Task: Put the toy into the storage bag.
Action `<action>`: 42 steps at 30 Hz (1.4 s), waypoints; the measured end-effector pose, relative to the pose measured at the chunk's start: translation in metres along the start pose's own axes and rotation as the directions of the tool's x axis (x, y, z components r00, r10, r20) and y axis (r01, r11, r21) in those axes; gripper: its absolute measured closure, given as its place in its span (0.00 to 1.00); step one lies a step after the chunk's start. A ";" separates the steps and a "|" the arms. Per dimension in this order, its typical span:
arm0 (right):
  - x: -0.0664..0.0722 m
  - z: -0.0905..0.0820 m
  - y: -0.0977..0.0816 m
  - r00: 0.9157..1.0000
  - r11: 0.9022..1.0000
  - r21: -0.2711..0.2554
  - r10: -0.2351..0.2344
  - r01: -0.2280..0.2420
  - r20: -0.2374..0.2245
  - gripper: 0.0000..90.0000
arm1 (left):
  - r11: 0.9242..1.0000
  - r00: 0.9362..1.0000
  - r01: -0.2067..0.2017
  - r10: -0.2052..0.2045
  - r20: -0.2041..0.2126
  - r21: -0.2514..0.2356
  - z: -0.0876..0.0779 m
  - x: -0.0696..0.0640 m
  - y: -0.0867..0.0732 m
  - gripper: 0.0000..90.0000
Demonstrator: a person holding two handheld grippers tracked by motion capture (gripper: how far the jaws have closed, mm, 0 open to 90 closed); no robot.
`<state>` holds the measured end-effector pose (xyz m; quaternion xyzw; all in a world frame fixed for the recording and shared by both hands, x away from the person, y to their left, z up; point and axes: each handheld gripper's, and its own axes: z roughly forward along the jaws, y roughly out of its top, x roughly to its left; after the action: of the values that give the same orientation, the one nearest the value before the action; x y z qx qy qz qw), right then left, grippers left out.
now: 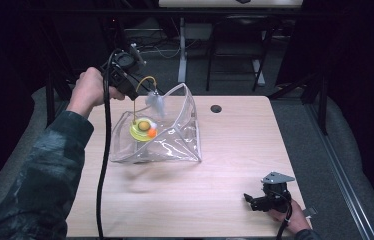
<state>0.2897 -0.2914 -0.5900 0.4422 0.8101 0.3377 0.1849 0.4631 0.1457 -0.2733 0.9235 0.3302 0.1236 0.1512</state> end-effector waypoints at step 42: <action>0.000 0.000 0.000 1.000 1.000 0.000 0.001 -0.001 0.000 0.00 | 0.998 0.996 0.029 -0.034 0.083 0.065 0.074 0.000 0.002 0.98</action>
<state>0.2896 -0.2913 -0.5900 0.4426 0.8099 0.3377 0.1850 0.4886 0.1299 -0.3407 0.9269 0.3417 0.0720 0.1374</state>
